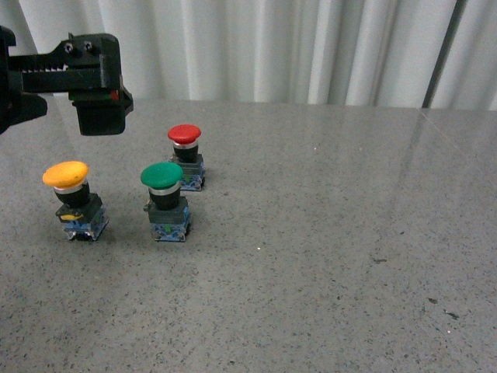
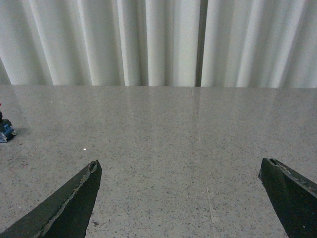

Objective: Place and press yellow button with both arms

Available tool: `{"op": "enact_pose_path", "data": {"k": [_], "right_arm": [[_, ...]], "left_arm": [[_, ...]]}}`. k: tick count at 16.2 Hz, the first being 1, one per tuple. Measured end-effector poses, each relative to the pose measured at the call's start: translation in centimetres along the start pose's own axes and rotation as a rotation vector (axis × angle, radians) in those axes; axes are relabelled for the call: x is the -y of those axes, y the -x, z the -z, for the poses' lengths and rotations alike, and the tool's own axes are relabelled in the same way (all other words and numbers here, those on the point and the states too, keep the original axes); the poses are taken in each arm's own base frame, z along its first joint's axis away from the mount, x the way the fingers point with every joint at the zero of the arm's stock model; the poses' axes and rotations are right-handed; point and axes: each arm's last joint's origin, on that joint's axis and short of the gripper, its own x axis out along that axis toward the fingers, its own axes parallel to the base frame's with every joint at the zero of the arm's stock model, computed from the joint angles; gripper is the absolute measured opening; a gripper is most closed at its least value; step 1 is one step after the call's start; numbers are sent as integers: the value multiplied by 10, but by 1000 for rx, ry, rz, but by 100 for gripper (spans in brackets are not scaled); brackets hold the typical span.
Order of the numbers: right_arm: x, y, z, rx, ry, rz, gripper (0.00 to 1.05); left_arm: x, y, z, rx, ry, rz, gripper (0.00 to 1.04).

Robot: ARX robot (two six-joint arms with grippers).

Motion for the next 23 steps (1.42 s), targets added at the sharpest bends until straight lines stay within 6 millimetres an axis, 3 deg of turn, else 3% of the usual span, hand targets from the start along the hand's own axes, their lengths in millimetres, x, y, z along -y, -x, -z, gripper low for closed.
{"op": "enact_pose_path", "data": {"k": [5,11,16,17,19,20,21,23], "right_arm": [[0,0,0,0,0,0,98],[0,0,0,0,0,0,98],[0,0,0,0,0,0,98],[0,0,0,0,0,0,98],[0,0,0,0,0,0,98],[0,0,0,0,0,0,98],[0,0,0,0,0,0,98],[0,0,0,0,0,0,98]], "left_arm": [[-8,-7,30,-76,4,-144,98],[-19,-18,45,-127,-37,-133,97],[-17,-18,47,-139,-64,-122,45],[-17,-14,45,-142,-65,-124,40],[-8,4,32,-111,-81,-105,38],[5,22,11,-42,-96,-72,37],[25,40,-25,72,-102,-15,37],[62,46,-59,166,-94,81,37]]}}
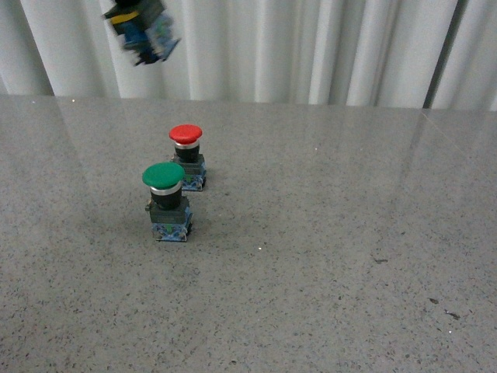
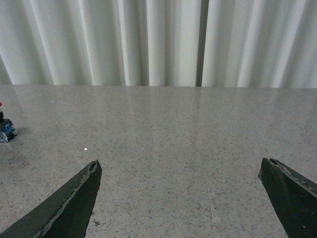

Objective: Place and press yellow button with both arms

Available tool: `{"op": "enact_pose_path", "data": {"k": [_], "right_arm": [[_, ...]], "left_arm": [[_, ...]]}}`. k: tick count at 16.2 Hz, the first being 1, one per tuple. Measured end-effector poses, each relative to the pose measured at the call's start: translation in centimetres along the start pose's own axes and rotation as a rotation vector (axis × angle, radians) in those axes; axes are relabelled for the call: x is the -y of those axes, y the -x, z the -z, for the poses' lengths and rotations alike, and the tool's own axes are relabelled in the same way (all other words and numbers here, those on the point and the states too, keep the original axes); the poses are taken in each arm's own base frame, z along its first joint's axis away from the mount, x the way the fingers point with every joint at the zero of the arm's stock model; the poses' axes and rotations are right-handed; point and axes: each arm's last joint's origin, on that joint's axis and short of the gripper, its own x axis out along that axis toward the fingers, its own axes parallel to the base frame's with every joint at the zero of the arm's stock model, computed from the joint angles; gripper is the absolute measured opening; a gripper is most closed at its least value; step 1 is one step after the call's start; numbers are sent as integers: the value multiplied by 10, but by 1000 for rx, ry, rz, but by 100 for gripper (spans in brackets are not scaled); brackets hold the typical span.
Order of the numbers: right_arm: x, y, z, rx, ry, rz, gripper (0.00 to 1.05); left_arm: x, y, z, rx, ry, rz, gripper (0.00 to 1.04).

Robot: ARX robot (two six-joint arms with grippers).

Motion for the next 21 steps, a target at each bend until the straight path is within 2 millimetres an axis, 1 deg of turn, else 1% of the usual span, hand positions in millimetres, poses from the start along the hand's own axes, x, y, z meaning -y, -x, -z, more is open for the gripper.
{"op": "enact_pose_path", "data": {"k": [1,2,4,6,10,12,15,18,20,21], "right_arm": [[0,0,0,0,0,0,98],[0,0,0,0,0,0,98],[0,0,0,0,0,0,98],[0,0,0,1,0,0,98],[0,0,0,1,0,0,98],[0,0,0,0,0,0,98],[0,0,0,0,0,0,98],[0,0,0,0,0,0,98],[0,0,0,1,0,0,98],[0,0,0,0,0,0,98]], "left_arm": [[15,-7,-1,-9,7,38,37],[32,-17,3,-37,15,69,37],[66,-41,25,-121,62,120,37],[79,-51,41,-172,100,113,37],[90,-70,74,-269,173,77,37],[91,-78,85,-314,182,86,37],[92,-91,94,-340,194,70,37],[90,-97,100,-362,193,56,37],[91,-98,99,-365,189,55,37],[92,-98,100,-368,188,60,42]]}}
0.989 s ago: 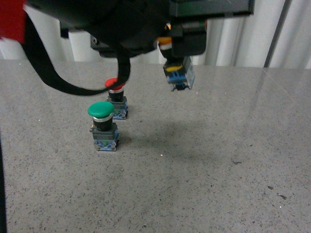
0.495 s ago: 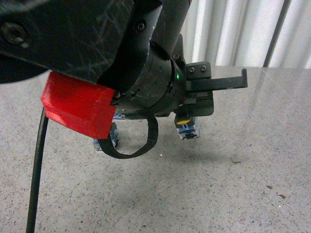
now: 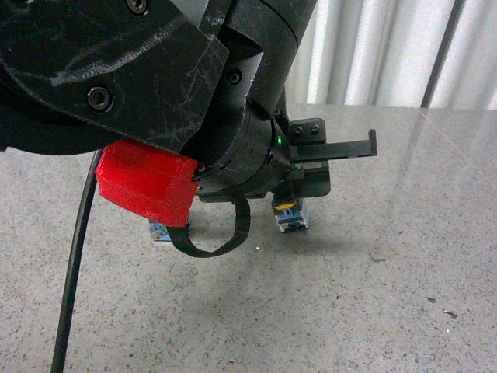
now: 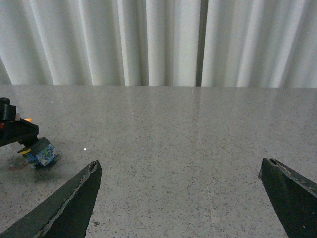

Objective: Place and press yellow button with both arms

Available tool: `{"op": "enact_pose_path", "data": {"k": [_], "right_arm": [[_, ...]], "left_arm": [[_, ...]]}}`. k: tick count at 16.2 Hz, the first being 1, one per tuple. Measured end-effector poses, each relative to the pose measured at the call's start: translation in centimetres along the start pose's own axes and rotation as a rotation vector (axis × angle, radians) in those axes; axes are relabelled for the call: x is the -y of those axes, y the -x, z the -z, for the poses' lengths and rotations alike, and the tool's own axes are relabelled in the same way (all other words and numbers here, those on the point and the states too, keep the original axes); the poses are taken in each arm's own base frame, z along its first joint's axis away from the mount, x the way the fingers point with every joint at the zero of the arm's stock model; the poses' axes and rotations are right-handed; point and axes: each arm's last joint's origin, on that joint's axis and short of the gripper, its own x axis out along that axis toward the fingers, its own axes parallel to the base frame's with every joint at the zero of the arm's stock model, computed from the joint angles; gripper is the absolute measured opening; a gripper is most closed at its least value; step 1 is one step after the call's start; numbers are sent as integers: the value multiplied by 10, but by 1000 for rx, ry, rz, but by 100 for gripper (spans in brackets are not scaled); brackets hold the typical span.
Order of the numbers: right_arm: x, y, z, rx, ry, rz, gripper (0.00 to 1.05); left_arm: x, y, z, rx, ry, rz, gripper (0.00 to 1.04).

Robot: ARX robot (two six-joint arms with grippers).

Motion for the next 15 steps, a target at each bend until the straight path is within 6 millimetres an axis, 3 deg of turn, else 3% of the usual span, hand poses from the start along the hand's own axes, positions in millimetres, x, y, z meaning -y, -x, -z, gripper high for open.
{"op": "enact_pose_path", "data": {"k": [6,11,15], "right_arm": [[0,0,0,0,0,0,98],[0,0,0,0,0,0,98],[0,0,0,0,0,0,98]], "left_arm": [[2,3,-4,18,-11,18,100],[-8,27,-35,160,-26,15,98],[-19,76,-65,364,-73,28,98]]}}
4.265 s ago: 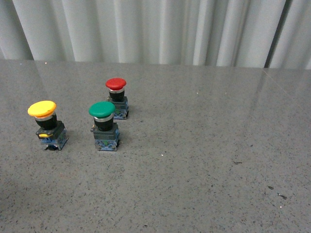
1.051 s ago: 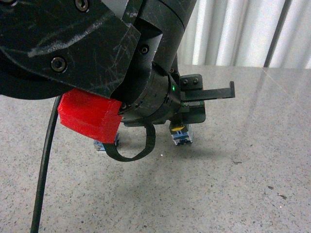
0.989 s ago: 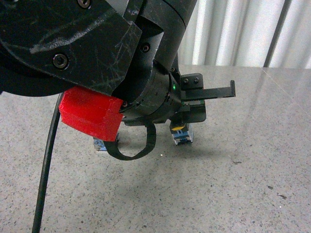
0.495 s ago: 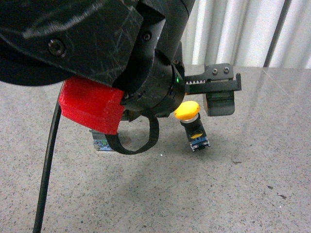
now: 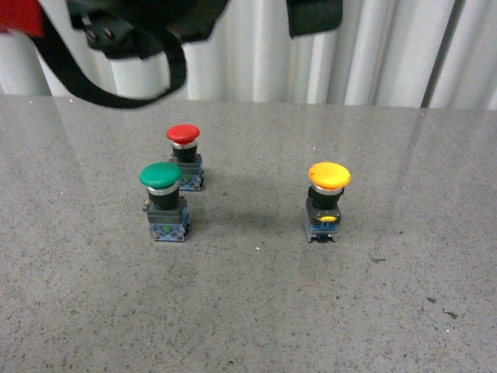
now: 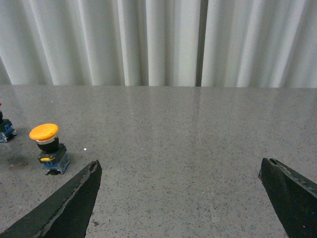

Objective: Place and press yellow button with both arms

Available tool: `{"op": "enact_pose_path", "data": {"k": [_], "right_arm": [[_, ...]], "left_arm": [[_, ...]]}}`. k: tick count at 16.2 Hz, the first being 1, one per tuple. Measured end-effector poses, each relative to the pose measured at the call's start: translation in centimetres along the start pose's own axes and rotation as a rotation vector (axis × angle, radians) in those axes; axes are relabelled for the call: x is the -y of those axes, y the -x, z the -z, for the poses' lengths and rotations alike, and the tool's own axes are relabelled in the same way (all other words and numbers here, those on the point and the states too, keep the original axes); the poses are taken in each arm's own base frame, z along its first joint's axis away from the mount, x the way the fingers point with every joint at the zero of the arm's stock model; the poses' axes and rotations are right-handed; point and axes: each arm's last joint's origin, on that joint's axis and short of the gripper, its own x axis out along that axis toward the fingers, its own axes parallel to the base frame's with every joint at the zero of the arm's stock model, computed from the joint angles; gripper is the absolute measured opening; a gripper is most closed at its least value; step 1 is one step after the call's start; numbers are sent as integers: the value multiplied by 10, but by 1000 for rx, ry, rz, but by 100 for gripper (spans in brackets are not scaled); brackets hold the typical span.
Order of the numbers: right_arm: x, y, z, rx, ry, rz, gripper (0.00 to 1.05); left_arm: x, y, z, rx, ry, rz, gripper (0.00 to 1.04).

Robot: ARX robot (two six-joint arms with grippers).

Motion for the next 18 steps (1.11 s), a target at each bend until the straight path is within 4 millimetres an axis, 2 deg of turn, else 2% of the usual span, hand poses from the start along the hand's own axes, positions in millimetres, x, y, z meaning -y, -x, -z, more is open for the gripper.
{"op": "enact_pose_path", "data": {"k": [5,6,8,10,13,18], "right_arm": [[0,0,0,0,0,0,98],[0,0,0,0,0,0,98],[0,0,0,0,0,0,98],[0,0,0,0,0,0,98],[0,0,0,0,0,0,98],[0,0,0,0,0,0,98]], "left_arm": [[-28,91,-44,289,-148,-130,96],[-46,110,-37,298,-127,-229,83],[-81,132,-1,298,-110,-303,60],[-99,144,31,280,-116,-292,36],[-117,160,61,274,-116,-288,4],[-134,178,94,272,-114,-287,4]]}}
